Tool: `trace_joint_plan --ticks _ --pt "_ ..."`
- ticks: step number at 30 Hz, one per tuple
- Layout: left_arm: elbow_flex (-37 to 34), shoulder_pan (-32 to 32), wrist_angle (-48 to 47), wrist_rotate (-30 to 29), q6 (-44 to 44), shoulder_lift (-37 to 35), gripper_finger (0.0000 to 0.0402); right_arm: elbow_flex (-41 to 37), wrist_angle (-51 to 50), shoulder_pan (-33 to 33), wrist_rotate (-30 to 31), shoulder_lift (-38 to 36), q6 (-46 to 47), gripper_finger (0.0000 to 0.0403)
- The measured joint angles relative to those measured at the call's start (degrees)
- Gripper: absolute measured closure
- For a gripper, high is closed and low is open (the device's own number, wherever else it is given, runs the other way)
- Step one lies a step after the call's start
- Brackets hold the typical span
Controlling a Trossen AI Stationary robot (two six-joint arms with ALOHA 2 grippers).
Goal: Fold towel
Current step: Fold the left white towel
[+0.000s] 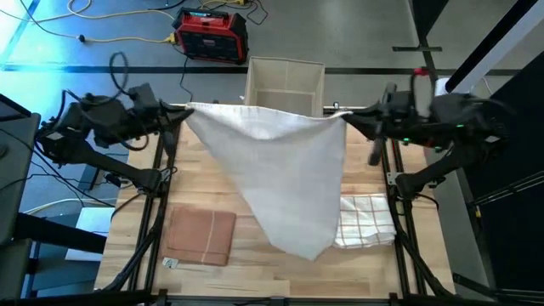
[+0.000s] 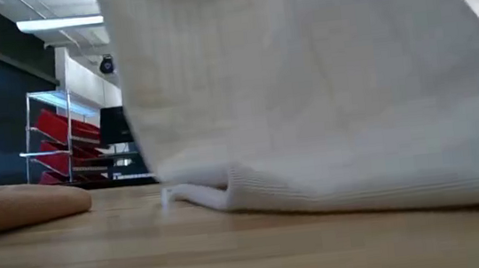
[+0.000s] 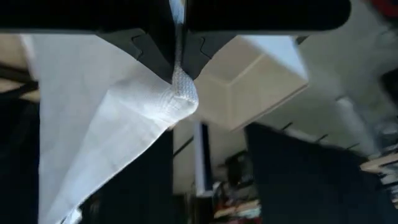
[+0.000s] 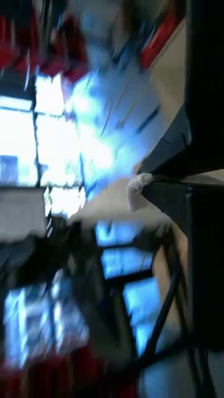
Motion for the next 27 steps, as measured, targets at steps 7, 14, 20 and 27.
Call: trace_joint_plan --ticks 7,14,20,27 --pt "2.21 -1.71 17.29 17.73 5.79 0.02 0.0400 1.71 12.74 7.71 -14.49 0.11 -3.62 0.0403" --pt "2.47 -2.92 34.16 34.79 6.80 0.07 0.0400 1.71 24.38 15.33 -20.88 0.71 -10.61 0.0403" --pt "2.41 -4.31 46.29 42.74 6.20 0.79 0.0401 1.68 31.52 20.96 -21.94 0.76 -18.12 0.0403" --pt "2.33 -7.85 51.58 47.82 -0.61 4.20 0.0401 1.61 33.71 26.43 -22.39 1.91 -21.99 0.0403"
